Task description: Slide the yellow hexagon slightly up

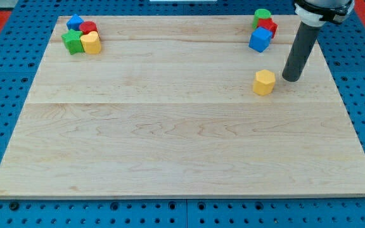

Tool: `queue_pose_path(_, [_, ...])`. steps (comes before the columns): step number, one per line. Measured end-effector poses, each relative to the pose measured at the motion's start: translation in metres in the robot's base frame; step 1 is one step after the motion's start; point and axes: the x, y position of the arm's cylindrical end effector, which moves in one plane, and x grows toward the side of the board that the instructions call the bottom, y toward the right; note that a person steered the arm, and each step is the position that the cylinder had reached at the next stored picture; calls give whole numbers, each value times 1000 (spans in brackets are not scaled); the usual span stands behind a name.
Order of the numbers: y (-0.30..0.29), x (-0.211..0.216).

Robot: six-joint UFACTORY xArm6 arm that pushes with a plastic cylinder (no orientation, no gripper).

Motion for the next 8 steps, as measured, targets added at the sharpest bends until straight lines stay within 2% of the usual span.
queue_pose_path(1, [0, 1])
queue_pose_path(3, [-38, 62])
queue_pose_path(5, [-42, 16])
queue_pose_path(8, [-89, 25])
